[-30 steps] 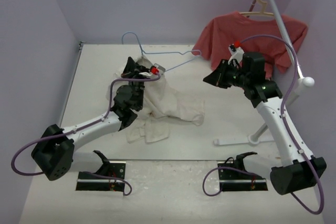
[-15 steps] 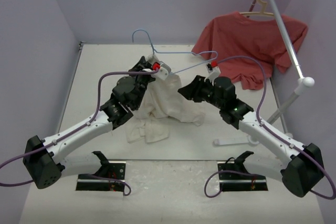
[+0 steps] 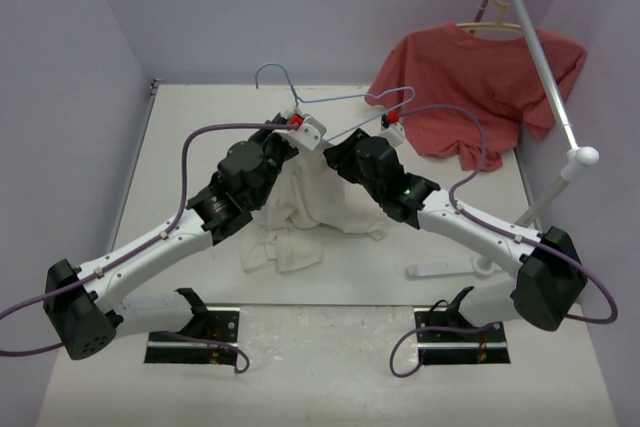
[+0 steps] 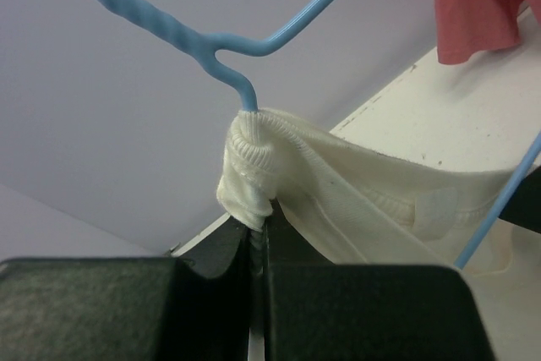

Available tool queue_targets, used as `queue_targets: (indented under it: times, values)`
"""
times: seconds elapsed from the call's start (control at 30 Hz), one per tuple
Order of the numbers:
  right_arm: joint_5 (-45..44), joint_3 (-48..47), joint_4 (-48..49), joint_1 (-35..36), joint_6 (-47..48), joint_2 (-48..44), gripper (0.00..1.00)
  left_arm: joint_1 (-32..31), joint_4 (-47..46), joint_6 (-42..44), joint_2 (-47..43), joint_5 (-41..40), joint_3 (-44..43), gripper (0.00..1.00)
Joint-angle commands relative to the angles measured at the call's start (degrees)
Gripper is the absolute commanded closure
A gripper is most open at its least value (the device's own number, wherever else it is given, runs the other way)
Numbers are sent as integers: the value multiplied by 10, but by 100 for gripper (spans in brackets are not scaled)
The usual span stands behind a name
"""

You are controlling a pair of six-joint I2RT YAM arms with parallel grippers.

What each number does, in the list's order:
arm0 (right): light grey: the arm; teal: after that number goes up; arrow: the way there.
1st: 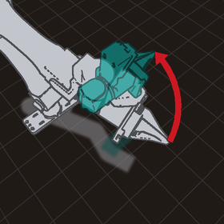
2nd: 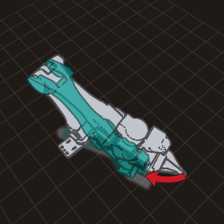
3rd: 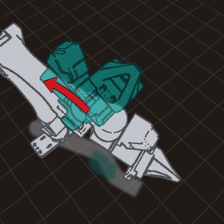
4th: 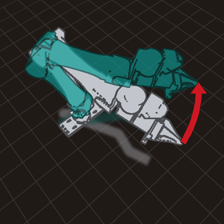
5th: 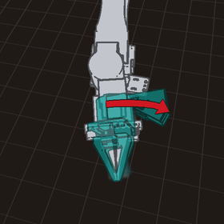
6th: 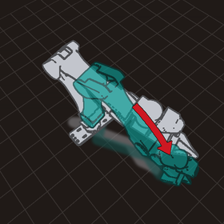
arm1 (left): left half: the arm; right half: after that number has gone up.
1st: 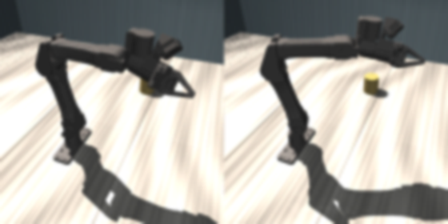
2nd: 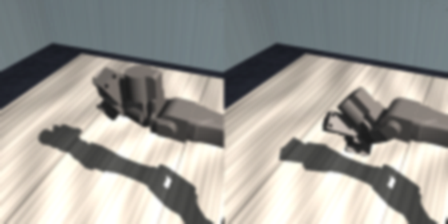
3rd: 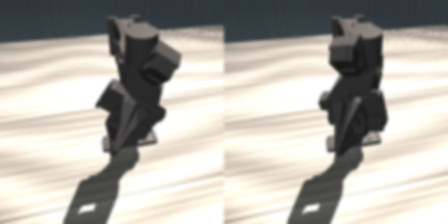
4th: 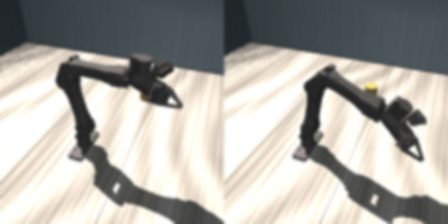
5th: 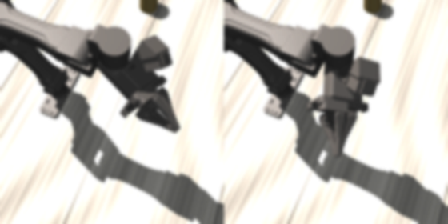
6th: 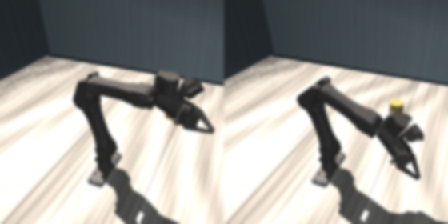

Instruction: Place the t-shirt on the hanger

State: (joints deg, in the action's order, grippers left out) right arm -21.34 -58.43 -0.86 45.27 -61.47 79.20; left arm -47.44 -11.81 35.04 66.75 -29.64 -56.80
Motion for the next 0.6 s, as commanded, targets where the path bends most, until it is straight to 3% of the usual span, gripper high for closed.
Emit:
queue_targets:
  times: [0.0, 0.17, 0.57]
  values:
    - [-85, -60, -41, 2, -21, 19, 60, -4, -18, -15, -25, 16, -14, 100]
    - [-118, -91, -85, 5, -5, 59, 62, -4, -17, -21, -29, 23, -14, 100]
    - [-68, -107, -82, 5, 33, 95, 75, -5, -23, -18, -35, 18, -7, 100]
